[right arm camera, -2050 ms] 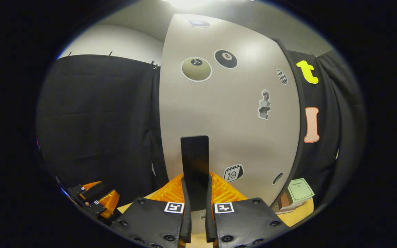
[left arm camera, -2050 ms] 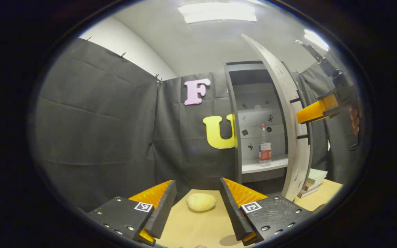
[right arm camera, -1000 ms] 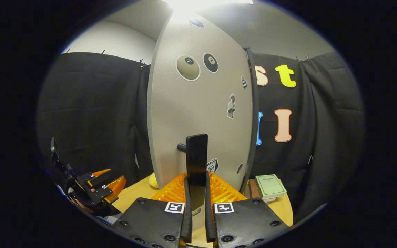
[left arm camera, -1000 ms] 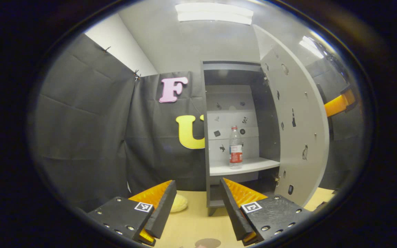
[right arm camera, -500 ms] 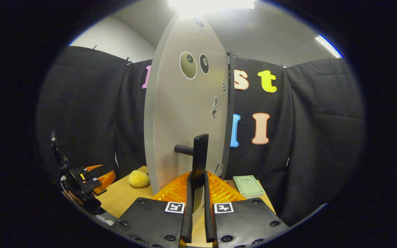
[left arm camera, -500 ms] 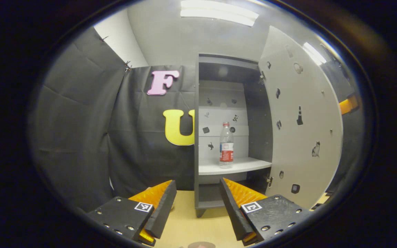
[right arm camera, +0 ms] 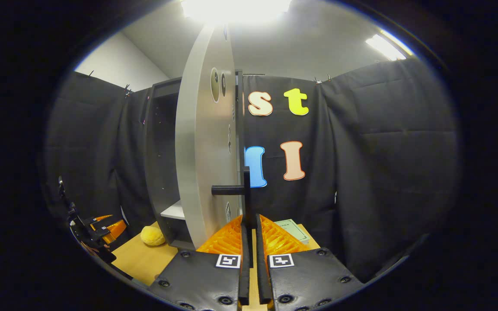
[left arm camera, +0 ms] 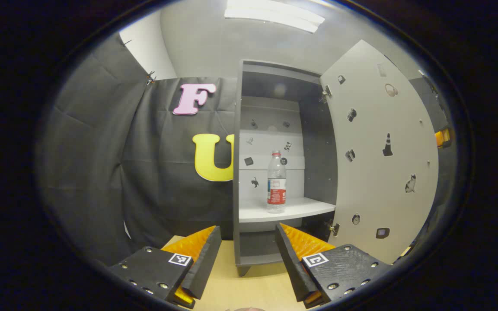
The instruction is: Open the cabinet door with the right hand, grasp the bottle in the cabinet with the left hand and place it on the coaster, then close the cabinet door with the right hand.
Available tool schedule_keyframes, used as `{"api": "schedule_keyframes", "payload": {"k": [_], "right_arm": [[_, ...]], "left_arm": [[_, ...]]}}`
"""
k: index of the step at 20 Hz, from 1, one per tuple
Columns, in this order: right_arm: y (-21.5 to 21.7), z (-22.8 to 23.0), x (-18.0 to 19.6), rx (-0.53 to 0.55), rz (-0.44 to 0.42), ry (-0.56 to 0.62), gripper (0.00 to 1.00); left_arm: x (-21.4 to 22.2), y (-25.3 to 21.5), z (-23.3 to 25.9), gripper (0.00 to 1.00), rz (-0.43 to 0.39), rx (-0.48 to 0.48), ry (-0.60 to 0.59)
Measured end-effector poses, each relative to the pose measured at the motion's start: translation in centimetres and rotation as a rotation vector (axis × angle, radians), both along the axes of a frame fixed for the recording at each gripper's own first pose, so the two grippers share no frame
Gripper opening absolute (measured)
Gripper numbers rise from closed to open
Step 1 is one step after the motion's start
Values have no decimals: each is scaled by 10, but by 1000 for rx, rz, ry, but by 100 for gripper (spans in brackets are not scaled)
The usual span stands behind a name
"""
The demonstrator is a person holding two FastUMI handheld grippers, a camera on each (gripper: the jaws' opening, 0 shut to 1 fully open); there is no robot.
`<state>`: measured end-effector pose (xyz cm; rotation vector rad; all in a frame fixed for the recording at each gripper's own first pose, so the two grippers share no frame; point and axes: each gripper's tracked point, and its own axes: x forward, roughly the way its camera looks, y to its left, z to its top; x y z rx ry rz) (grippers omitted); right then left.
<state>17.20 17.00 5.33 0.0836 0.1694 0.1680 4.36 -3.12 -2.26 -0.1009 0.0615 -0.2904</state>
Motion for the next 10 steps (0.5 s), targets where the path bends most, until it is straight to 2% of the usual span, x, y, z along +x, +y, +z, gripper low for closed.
{"api": "schedule_keyframes", "payload": {"k": [2, 5, 6, 8, 10], "right_arm": [[-3, -2, 1, 5, 31, -2, 11], [-9, 6, -1, 45, 82, -37, 34], [-14, 11, -6, 55, 92, -51, 39], [-28, 13, -12, 48, 112, -63, 55], [-50, 15, -21, 26, 125, -74, 88]], "left_arm": [[4, -19, 10, 78, -12, 5, -10], [13, -48, 26, 75, -30, -6, -23], [18, -58, 31, 75, -32, -4, -28], [24, -75, 41, 75, -36, -9, -31], [31, -93, 53, 75, -55, -30, -39]]}}
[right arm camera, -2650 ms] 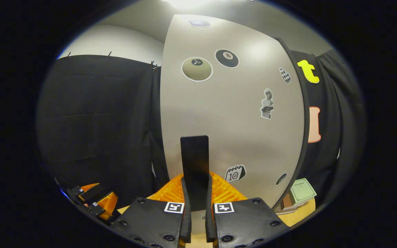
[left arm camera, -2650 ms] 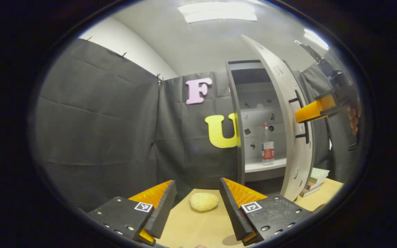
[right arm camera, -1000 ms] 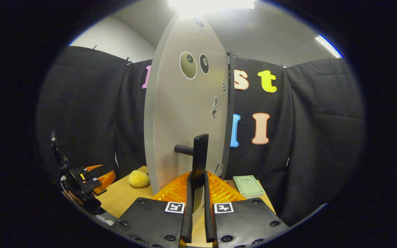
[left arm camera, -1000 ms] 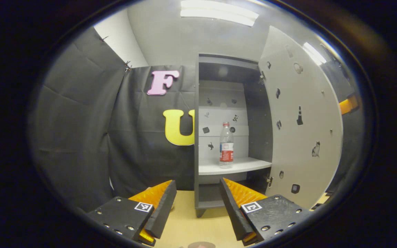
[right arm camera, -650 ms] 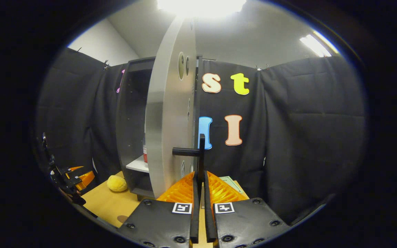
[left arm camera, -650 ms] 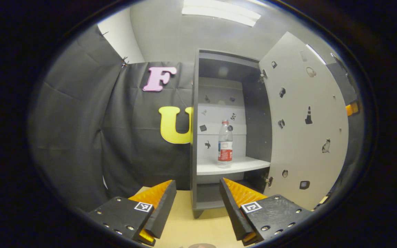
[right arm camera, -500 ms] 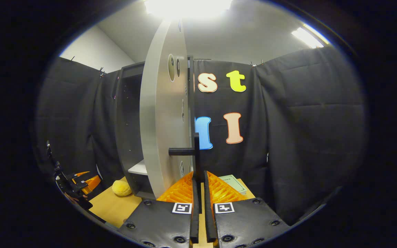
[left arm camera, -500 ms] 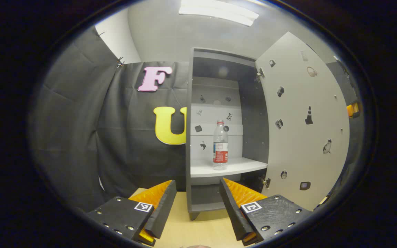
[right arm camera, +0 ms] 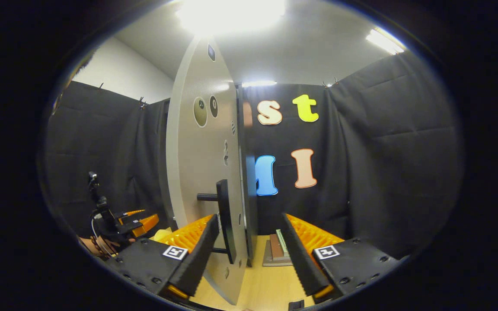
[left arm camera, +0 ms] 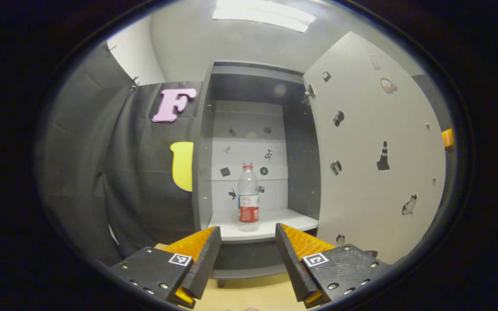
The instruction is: Open the cabinet door with the right hand, grasp the bottle in the cabinet with the left hand and place it on the coaster, then close the cabinet door with the right hand.
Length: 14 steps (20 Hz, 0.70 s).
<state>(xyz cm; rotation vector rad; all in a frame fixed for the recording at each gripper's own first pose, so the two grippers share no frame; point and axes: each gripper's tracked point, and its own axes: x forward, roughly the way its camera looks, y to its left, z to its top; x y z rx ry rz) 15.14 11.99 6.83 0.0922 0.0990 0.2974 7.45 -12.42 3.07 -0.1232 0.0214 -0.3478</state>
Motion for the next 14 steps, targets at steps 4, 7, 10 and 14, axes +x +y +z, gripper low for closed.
{"api": "schedule_keyframes", "payload": {"k": [4, 7, 10, 14], "right_arm": [[-28, -9, 12, -64, -40, -17, 96], [-47, -21, 18, -75, -71, 0, 99], [-71, -37, 26, -55, -109, 33, 98], [-91, -56, 37, -18, -149, 67, 99]], "left_arm": [[28, -22, 21, 75, -5, -23, -8], [54, -32, 32, 75, 2, -25, -17], [84, -41, 39, 75, 8, -16, -20], [131, -53, 35, 78, 5, -16, 14]]}}
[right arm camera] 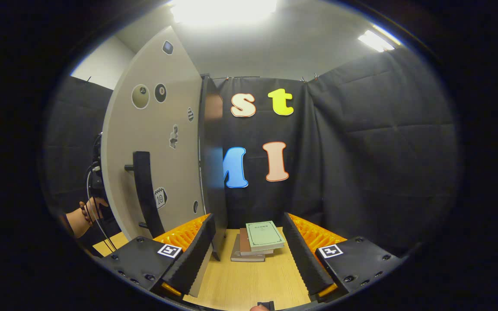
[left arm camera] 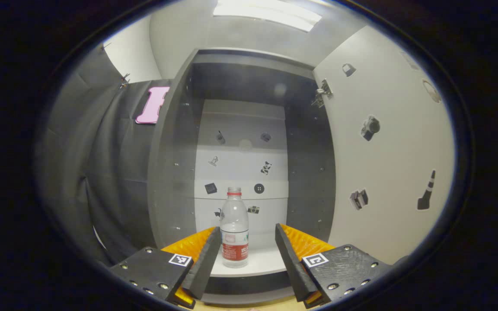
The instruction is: Open the cabinet door with the right hand, grasp the bottle in the cabinet with the left hand and place it on the coaster, then close the cabinet door with the right hand.
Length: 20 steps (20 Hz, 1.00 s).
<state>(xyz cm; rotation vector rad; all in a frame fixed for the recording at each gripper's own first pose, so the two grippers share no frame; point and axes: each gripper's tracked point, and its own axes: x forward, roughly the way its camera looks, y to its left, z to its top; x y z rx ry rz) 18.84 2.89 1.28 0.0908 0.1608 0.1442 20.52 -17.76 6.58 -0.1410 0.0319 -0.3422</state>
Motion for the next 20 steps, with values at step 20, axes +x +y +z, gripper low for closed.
{"api": "schedule_keyframes", "payload": {"k": [20], "right_arm": [[-50, -66, 39, 21, -115, 153, 99]], "left_arm": [[120, -22, -49, 75, 69, 118, 76]]}}
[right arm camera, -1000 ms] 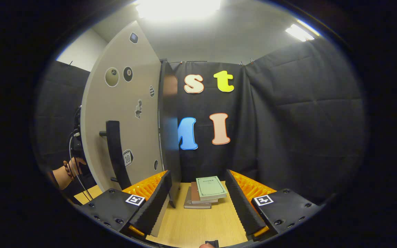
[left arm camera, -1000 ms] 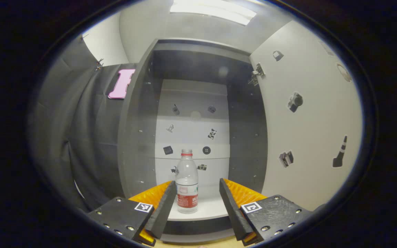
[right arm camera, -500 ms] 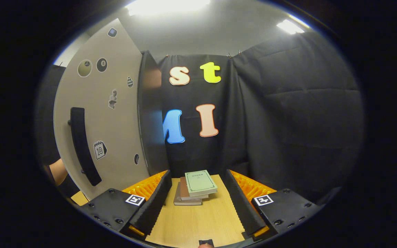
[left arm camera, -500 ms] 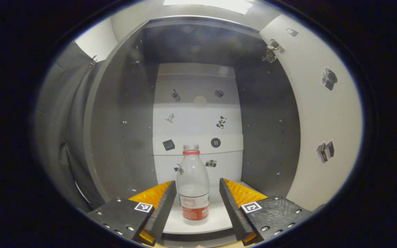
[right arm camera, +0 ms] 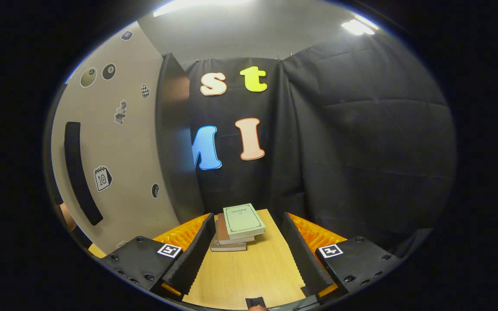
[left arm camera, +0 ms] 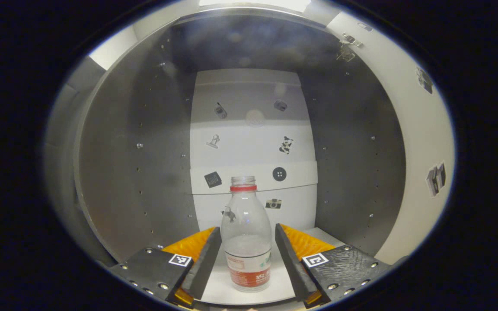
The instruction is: Open the cabinet door with the right hand, grasp the bottle in the cabinet with the left hand and place it on the coaster, then close the cabinet door with the right hand.
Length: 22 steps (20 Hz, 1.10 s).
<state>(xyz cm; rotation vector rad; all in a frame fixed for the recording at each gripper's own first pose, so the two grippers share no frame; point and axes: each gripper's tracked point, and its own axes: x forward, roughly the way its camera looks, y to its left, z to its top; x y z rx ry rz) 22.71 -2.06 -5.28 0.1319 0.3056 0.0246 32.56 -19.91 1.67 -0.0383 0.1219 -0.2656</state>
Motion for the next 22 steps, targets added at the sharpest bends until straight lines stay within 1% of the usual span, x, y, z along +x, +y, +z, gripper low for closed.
{"api": "schedule_keyframes", "payload": {"k": [2, 3, 4, 5, 6, 7, 8, 9, 11, 12, 13, 15, 16, 17, 19, 20, 21, 22], "right_arm": [[-2, -4, 1, -4, -1, 8, 100], [-2, -5, 1, -9, 0, 10, 100], [-4, -5, 1, -13, 0, 11, 100], [-4, -6, 2, -16, 2, 11, 100], [-6, -6, 1, -16, 6, 12, 100], [-5, -7, 2, -16, 9, 12, 100], [-6, -6, 1, -15, 12, 10, 97], [-8, -6, 3, -14, 15, 8, 100], [-8, -6, 7, -14, 26, -3, 100], [-8, -5, 10, -15, 33, -10, 100], [-6, -5, 13, -20, 42, -17, 100], [-3, -5, 18, -33, 65, -23, 100], [0, -3, 19, -39, 81, -26, 100], [2, -3, 21, -45, 91, -32, 100], [8, 2, 20, -51, 94, -56, 100], [14, 6, 18, -47, 96, -69, 97], [21, 8, 15, -41, 100, -80, 100], [26, 12, 11, -33, 98, -91, 100]], "left_arm": [[3, 0, -5, 75, 8, -9, 13], [4, 2, -6, 77, 12, -14, 14], [3, 4, -4, 77, 16, -18, 12], [1, 4, -2, 75, 24, -23, 8], [-1, 6, 3, 76, 31, -28, -1], [-4, 9, 7, 73, 39, -29, -12], [-7, 11, 13, 71, 44, -29, -25], [-13, 13, 18, 71, 44, -31, -36], [-24, 19, 29, 71, 51, -36, -53], [-31, 22, 36, 73, 57, -42, -60], [-37, 26, 40, 71, 65, -49, -69], [-51, 38, 48, 71, 84, -60, -84], [-61, 45, 52, 73, 94, -67, -92], [-72, 52, 57, 71, 101, -76, -98], [-91, 66, 59, 71, 109, -88, -104], [-100, 77, 61, 71, 114, -91, -108], [-108, 85, 59, 71, 115, -95, -110], [-116, 93, 58, 71, 114, -100, -112]]}}
